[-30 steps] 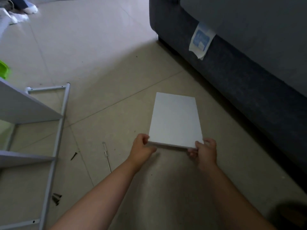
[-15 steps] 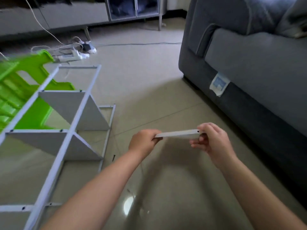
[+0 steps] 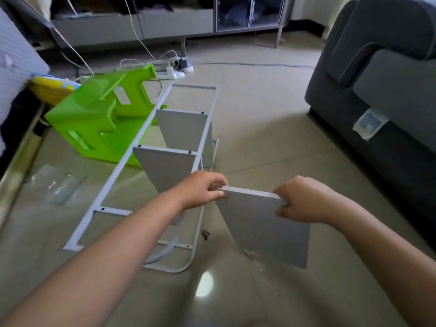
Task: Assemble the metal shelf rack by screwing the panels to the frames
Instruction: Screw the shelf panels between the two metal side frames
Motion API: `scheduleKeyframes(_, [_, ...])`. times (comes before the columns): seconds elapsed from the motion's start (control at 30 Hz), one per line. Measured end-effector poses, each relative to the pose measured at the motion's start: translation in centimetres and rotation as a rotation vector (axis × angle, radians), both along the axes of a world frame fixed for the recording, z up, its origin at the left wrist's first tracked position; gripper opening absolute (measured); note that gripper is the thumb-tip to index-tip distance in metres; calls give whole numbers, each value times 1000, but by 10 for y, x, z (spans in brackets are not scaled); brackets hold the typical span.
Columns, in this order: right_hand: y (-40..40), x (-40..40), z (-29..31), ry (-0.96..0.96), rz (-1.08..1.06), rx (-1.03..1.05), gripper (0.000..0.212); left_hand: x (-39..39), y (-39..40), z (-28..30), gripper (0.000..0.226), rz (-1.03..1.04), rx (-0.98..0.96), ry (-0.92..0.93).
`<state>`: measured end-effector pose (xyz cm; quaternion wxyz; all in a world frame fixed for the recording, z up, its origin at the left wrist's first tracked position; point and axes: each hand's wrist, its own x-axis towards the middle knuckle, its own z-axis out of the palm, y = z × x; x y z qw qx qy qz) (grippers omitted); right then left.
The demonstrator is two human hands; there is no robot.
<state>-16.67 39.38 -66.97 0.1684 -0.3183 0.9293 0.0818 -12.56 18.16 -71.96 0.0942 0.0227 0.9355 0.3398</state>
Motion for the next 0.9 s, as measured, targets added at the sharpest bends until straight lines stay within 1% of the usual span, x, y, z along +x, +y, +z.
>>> scheduleKeyframes(0.1, [-17,15,-14,-36,26,26,28,13,-29,12,19,122,11,181])
scheduleKeyframes(0.13, [-23,21,-20,-41,39,40,25,18,-40,13,23,139,-6,200])
scheduleKeyframes(0.17, [-28,27,-28,-49,46,55,24,22,-51,13,29,134,-60,178])
scheduleKeyframes(0.23, [-40,41,-43,-74,53,69,23,34,-72,12,41,75,-213,23])
scheduleKeyframes(0.3, [-53,49,-51,-95,63,69,24,46,-91,10,48,41,-320,-170])
scheduleKeyframes(0.4, [-69,55,-51,-111,70,11,19,60,-110,10,50,-49,-382,-402])
scheduleKeyframes(0.43, [-72,56,-51,-113,70,-18,14,63,-113,10,51,-93,-398,-466])
scheduleKeyframes(0.47, [-75,58,-48,-115,71,-55,13,67,-115,10,52,-129,-413,-513])
scheduleKeyframes(0.5, [-78,60,-48,-121,72,-92,24,69,-117,8,50,-156,-442,-532])
scheduleKeyframes(0.53, [-79,63,-49,-129,77,-112,33,70,-118,6,43,-180,-491,-515])
scheduleKeyframes(0.57, [-79,66,-52,-137,81,-125,38,71,-118,4,30,-202,-562,-469])
scheduleKeyframes(0.6, [-78,68,-56,-147,81,-153,36,71,-118,1,16,-213,-638,-404])
scheduleKeyframes(0.63, [-77,70,-62,-161,70,-193,33,71,-117,-1,7,-213,-690,-349])
scheduleKeyframes(0.7, [-74,73,-69,-205,31,-254,30,73,-116,-5,8,-215,-733,-316])
scheduleKeyframes(0.8, [-76,79,-77,-219,27,-340,40,79,-114,-7,12,-231,-809,-270])
scheduleKeyframes(0.9, [-85,85,-86,-216,28,-396,37,82,-112,-9,16,-247,-879,-221])
